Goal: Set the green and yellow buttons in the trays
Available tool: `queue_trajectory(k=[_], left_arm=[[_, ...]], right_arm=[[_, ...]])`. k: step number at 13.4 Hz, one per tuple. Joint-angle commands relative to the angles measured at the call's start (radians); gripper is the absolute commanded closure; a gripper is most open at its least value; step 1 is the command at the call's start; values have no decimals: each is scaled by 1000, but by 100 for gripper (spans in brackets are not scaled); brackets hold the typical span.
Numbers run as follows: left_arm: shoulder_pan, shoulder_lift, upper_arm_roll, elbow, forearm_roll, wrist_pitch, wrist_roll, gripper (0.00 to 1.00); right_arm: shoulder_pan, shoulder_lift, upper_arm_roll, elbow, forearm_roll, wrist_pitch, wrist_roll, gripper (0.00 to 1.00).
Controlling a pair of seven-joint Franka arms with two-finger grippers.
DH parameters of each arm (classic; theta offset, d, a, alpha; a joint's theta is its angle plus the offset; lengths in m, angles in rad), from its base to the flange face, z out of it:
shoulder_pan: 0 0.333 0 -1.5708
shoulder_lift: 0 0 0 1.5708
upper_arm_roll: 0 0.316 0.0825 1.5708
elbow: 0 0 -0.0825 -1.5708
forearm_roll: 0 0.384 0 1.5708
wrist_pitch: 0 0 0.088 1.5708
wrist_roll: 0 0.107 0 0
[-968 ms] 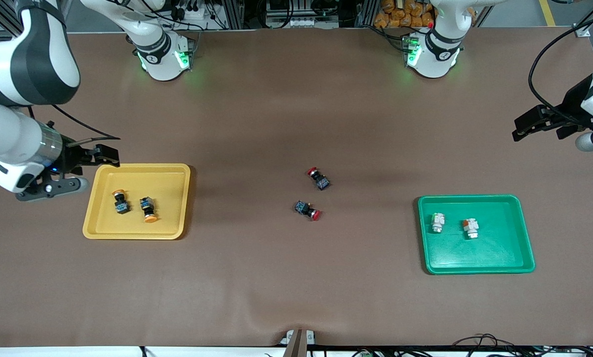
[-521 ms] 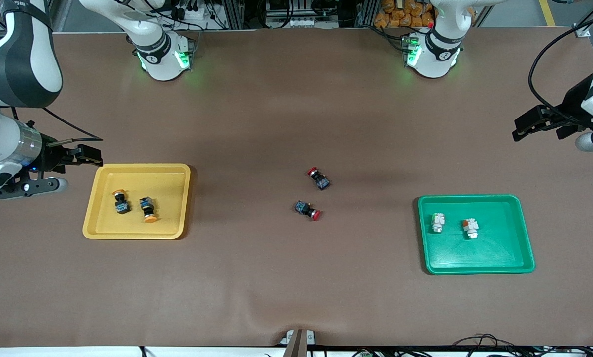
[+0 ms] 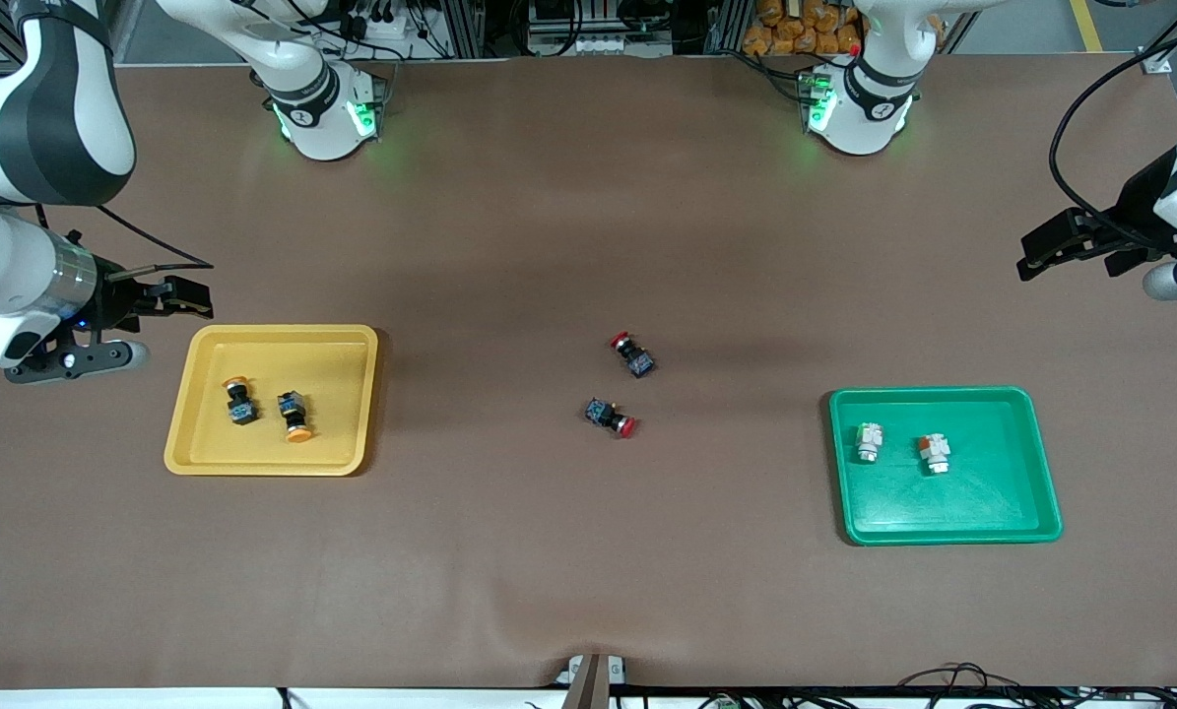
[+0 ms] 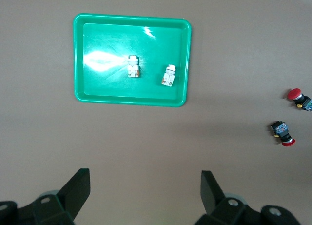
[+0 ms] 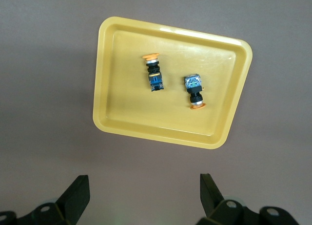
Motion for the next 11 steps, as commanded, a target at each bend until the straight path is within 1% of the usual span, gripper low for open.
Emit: queue_trajectory(k=[1, 11], left_arm=[[0, 1, -9, 20, 15, -16, -21, 0], [0, 1, -9, 20, 15, -16, -21, 0]], right_arm=[[15, -80, -11, -96, -8, 45, 0, 0], [6, -83, -11, -92, -9, 42, 3, 0]])
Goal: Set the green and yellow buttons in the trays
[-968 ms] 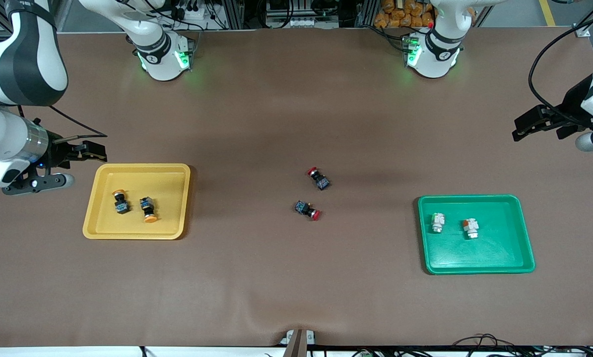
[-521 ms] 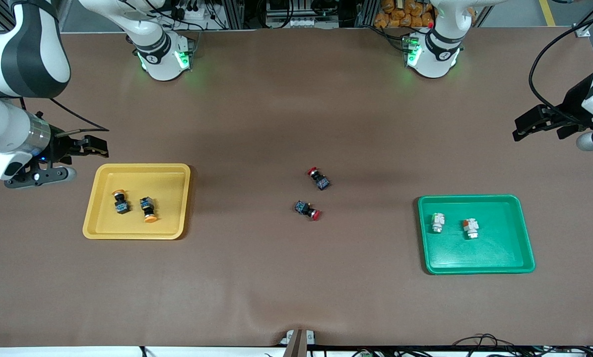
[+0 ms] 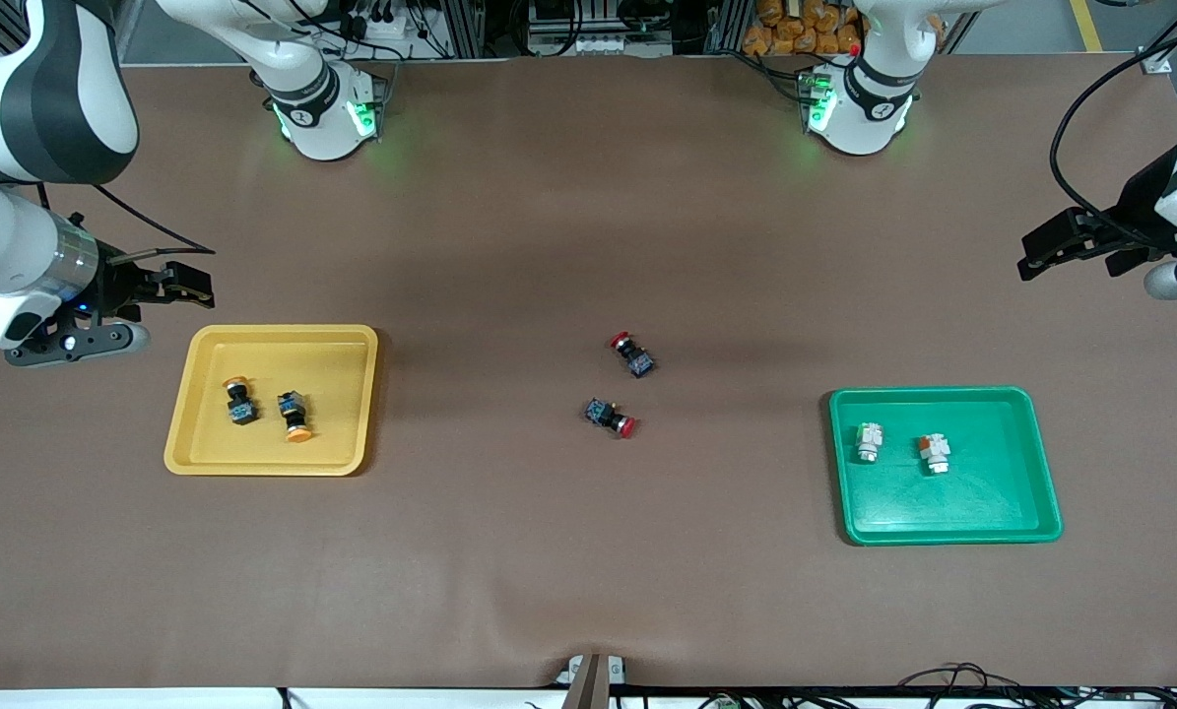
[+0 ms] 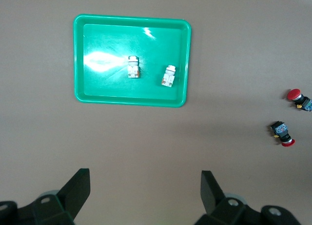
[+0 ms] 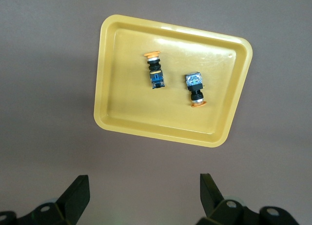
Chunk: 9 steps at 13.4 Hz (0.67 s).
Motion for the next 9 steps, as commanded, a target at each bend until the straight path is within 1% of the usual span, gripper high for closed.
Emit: queue_trajectory(k=[1, 9], left_arm=[[0, 1, -9, 19, 15, -16, -21, 0], [0, 1, -9, 19, 17, -16, -21, 0]], right_arm=[[-3, -30, -7, -28, -8, 12, -7, 0], [-22, -30, -5, -8, -5, -2, -19, 0]])
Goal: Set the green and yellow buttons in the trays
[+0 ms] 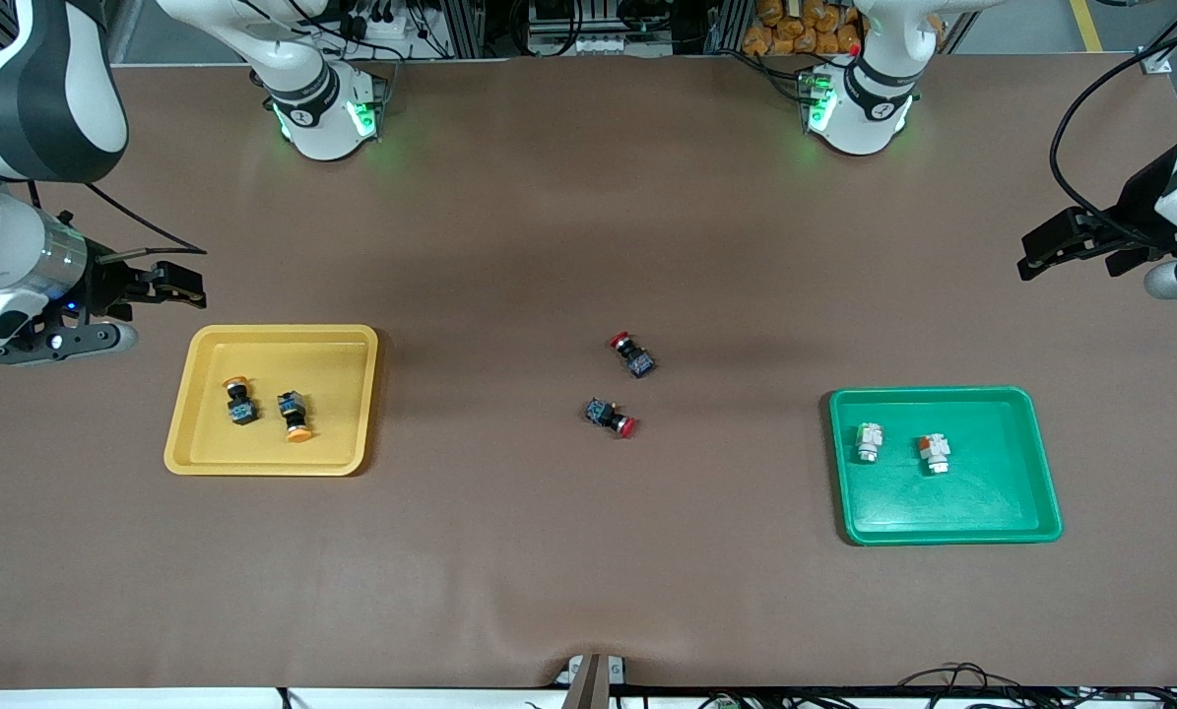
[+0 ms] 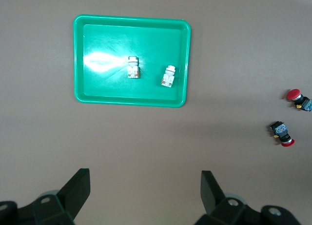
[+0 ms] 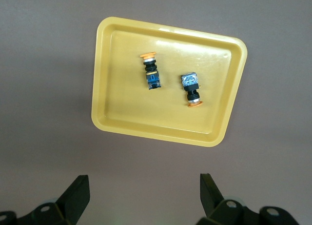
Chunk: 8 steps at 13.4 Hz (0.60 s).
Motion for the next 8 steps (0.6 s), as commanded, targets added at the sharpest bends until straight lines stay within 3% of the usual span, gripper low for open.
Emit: queue_trajectory(k=[1, 8], left_arm=[[1, 1, -6, 18, 15, -16, -20, 0], [0, 1, -8, 18, 15, -16, -21, 0]], right_arm=[[-35, -22, -1, -11, -6, 4, -55, 0], [-41, -16, 2, 115, -3, -82, -70, 0]])
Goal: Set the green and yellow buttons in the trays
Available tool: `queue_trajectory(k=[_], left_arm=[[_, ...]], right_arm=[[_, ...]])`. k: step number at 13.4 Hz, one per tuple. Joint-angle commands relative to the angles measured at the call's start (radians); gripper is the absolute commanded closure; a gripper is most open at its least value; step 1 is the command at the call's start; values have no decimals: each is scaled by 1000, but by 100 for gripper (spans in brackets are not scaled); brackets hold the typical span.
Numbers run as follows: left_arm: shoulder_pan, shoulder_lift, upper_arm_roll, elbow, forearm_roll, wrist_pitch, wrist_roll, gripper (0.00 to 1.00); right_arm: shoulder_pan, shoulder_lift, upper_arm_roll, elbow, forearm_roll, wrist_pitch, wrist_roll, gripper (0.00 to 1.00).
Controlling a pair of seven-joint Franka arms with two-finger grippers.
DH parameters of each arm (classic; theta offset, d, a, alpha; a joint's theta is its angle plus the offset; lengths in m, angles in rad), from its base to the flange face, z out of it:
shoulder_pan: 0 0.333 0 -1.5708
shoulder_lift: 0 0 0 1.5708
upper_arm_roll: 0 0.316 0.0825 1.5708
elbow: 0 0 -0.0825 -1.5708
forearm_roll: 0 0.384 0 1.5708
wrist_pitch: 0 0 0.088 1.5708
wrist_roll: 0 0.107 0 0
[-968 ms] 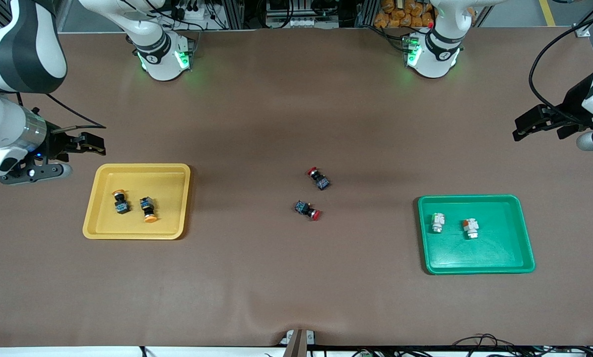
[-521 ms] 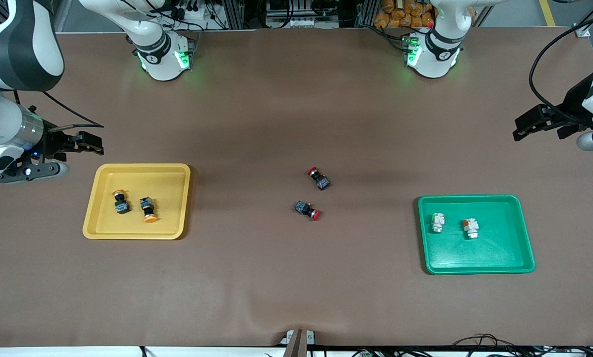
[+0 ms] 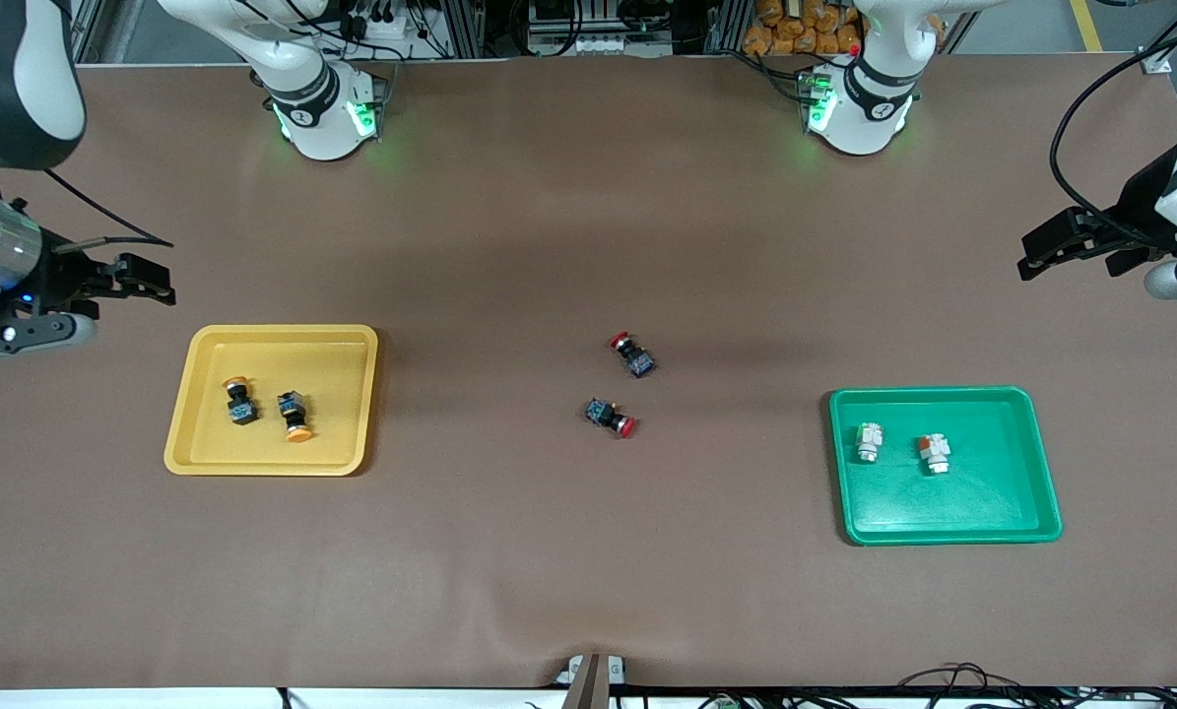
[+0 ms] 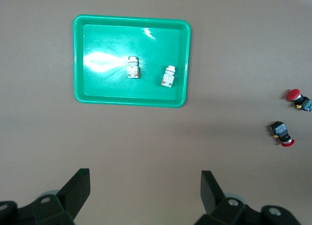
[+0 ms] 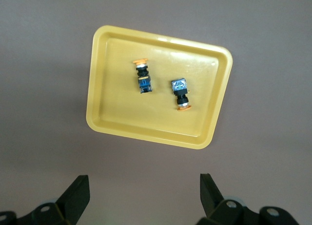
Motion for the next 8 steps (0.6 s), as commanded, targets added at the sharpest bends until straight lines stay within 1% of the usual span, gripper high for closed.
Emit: queue_trajectory(k=[1, 4, 8], left_arm=[[1, 1, -8, 18, 15, -16, -21, 0], [0, 1, -6, 18, 15, -16, -21, 0], [0, 1, -8, 18, 15, -16, -21, 0]], right_arm=[[-5, -10, 7, 55, -3, -47, -9, 0], [-3, -8, 9, 106, -2, -76, -9, 0], [-5, -5, 9, 106, -2, -76, -9, 0]])
